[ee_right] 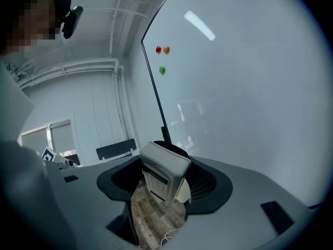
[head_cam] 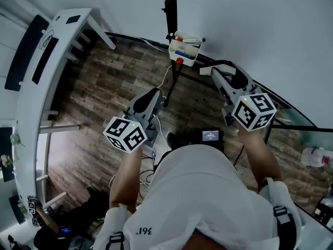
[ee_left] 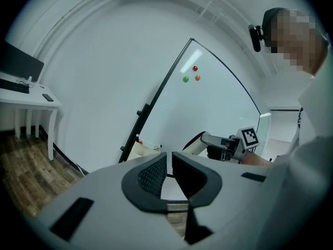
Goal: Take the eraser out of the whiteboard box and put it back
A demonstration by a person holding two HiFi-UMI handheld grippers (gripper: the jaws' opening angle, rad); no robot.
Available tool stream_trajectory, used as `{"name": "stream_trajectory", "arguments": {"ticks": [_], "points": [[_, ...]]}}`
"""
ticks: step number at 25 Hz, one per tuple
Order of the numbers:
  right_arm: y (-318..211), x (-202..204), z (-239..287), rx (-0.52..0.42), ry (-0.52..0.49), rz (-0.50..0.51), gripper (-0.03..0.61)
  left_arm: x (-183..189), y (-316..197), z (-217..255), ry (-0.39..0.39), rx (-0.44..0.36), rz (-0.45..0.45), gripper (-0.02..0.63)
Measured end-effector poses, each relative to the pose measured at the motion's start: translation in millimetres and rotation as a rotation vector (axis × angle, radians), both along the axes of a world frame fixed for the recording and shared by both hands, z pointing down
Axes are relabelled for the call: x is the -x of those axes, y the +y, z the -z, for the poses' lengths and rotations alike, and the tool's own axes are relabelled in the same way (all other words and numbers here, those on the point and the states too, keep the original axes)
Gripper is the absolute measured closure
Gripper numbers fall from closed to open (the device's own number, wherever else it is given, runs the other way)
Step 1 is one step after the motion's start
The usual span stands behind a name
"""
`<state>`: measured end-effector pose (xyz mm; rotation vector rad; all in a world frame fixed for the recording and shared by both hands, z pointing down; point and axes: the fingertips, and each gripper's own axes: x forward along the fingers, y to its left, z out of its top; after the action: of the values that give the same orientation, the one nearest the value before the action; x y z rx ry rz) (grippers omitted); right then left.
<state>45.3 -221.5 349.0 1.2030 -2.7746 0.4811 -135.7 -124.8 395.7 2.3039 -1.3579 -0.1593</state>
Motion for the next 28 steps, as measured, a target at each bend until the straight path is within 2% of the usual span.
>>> {"name": "stream_trajectory", "arguments": {"ticks": [14,28], "points": [[-39,25,11,-0.049,0.046,0.019,0.301,17,-41,12,-0.033,-0.033,0.021,0.578],[-71,43,-15,-0.018,0.103,-0.001,0.301,12,-80,4,-0.057,-0.018,-0.01,0.578]]}}
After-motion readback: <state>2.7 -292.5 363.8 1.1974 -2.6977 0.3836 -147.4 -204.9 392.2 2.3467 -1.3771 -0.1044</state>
